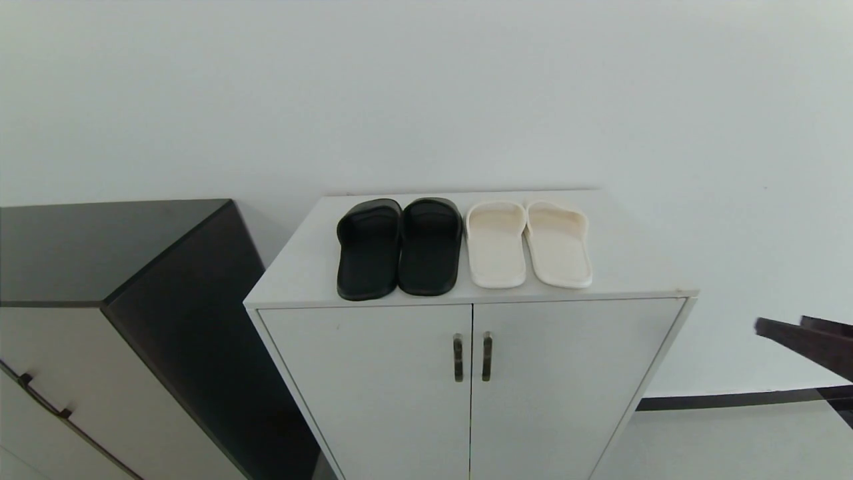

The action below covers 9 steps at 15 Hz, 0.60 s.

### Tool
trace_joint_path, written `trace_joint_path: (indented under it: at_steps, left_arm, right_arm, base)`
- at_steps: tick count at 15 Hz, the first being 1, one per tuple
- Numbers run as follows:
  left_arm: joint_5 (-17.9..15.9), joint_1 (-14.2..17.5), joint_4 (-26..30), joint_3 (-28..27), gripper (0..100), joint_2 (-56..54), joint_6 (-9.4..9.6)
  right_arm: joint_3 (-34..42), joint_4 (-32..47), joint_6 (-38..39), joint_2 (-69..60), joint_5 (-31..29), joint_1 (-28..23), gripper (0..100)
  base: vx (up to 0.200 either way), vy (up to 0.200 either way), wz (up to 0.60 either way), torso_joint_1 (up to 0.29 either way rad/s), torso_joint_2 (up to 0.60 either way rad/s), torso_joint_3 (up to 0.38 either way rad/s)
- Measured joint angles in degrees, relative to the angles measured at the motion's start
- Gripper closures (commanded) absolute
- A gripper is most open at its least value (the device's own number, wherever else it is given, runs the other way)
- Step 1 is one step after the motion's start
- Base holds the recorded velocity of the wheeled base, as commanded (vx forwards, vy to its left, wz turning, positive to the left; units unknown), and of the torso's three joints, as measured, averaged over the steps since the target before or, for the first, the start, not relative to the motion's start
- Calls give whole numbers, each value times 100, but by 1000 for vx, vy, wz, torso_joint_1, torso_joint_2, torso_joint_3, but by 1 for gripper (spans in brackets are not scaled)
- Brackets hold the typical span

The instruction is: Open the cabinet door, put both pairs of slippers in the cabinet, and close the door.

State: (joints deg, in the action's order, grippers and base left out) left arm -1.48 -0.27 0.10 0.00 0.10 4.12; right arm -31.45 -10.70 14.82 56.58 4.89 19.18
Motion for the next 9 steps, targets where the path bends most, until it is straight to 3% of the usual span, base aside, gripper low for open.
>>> trace_joint_path:
  at_steps: [3, 9]
  left_arm:
    - [2, 0, 1, 0, 100, 0, 0]
    - [-2, 0, 6, 0, 100, 0, 0]
  right_arm:
    - [-718, -68, 406, 950, -1402, 1436, 0]
    - [-2398, -45, 521, 2528, -2768, 2244, 0]
  base:
    - [0, 0, 0, 0, 0, 0]
    - [0, 0, 0, 0, 0, 0]
